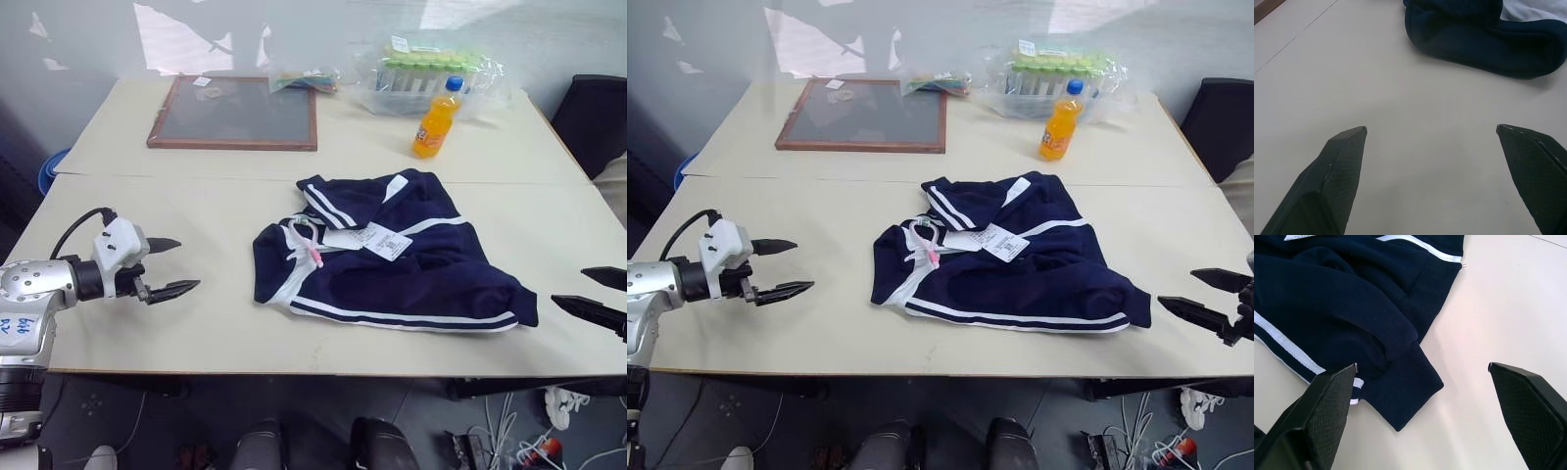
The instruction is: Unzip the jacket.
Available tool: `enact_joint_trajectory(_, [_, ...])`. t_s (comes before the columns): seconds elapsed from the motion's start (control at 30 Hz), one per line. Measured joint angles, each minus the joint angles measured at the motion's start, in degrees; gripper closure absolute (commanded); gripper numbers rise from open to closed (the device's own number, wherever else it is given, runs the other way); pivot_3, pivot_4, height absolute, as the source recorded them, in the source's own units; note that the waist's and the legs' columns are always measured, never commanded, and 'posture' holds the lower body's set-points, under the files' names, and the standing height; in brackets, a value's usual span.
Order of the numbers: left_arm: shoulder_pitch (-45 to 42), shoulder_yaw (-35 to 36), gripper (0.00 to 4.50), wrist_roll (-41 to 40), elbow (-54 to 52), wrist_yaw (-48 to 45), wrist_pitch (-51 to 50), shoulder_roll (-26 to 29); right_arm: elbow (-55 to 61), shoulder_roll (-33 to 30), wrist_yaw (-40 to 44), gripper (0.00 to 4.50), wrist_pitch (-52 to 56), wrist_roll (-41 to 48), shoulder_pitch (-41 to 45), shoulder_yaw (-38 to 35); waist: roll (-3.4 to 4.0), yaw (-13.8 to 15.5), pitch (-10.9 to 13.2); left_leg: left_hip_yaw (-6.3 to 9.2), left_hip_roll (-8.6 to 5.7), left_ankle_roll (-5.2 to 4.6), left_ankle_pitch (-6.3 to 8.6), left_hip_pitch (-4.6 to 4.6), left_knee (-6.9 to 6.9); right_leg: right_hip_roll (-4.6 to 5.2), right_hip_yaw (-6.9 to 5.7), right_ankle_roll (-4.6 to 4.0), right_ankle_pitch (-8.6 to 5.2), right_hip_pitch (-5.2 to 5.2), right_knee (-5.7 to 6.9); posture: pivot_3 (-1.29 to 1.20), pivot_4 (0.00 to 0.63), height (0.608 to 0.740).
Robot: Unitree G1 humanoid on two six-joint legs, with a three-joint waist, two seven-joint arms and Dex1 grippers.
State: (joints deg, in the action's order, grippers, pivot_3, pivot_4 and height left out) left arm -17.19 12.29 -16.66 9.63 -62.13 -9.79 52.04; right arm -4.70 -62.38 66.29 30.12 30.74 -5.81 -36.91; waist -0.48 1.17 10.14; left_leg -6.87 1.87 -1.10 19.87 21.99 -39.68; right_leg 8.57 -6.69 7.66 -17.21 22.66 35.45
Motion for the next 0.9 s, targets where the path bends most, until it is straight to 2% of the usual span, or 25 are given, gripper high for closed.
enact_joint_trajectory(0.9, [-0.13, -1.17, 0.04, -0.26, 0.1, 0.06, -1.76, -0.44, 0.14, 0.01, -2.13, 0.0, -0.39, -0.44, 0.08, -0.02, 0.0, 0.0, 0.0, 0.0, 0.0, 0.0, 0.0, 0.0, 0.0, 0.0, 0.0, 0.0, 0.0, 0.0, 0.01, 0.0, 0.15, 0.74])
